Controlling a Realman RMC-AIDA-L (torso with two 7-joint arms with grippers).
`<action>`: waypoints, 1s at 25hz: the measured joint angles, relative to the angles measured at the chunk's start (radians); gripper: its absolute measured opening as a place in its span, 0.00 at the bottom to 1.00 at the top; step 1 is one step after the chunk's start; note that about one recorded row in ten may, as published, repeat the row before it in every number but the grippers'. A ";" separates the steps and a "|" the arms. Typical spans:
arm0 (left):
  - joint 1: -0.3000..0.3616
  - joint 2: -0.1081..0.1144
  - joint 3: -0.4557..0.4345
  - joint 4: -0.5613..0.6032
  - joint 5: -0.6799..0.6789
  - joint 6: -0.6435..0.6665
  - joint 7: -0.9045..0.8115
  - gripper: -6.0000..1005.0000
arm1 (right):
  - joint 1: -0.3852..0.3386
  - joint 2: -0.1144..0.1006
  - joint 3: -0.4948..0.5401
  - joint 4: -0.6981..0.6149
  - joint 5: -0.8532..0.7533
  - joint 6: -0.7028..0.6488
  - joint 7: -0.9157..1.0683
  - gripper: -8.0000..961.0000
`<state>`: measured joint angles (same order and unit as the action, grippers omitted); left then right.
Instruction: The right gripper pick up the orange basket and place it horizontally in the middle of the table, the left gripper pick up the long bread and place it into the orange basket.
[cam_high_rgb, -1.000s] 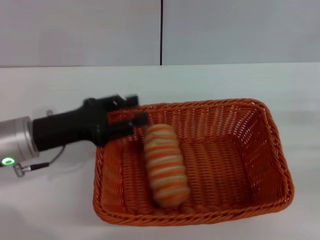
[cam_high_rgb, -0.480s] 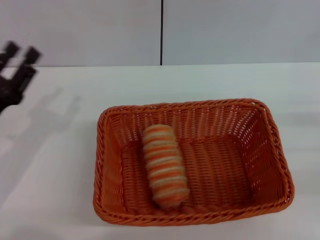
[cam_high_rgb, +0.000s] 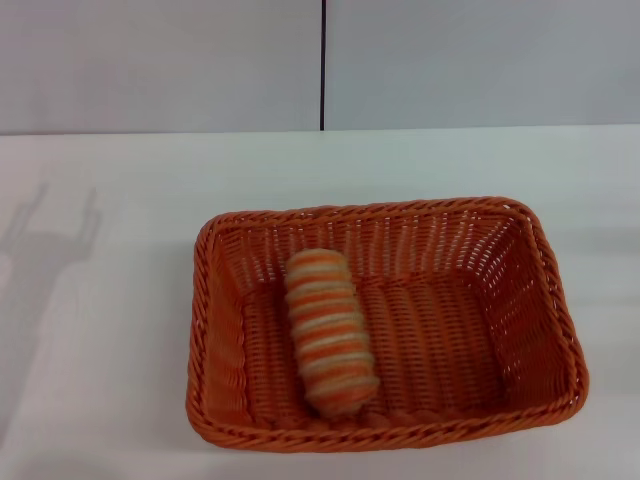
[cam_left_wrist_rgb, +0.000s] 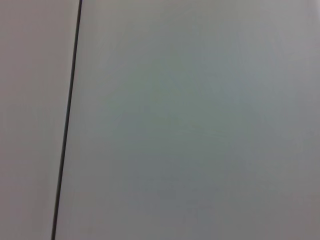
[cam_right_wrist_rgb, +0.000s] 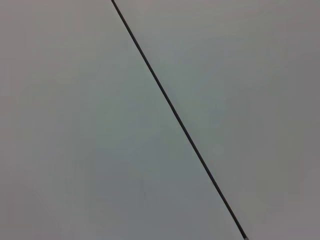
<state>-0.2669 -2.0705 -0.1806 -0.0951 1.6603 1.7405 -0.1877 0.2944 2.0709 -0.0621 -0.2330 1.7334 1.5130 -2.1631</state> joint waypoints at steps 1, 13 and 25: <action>0.000 0.000 0.000 0.000 0.000 0.000 0.000 0.61 | 0.000 0.000 0.000 0.000 0.000 -0.002 0.000 0.46; -0.003 0.002 -0.033 -0.009 0.002 0.003 0.000 0.68 | -0.004 0.001 0.065 0.026 0.000 -0.016 -0.003 0.46; -0.001 0.001 -0.049 -0.011 0.003 -0.004 -0.005 0.81 | -0.009 0.004 0.218 0.079 0.000 -0.065 -0.024 0.46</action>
<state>-0.2679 -2.0693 -0.2294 -0.1060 1.6629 1.7366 -0.1925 0.2859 2.0746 0.1560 -0.1539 1.7333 1.4485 -2.1876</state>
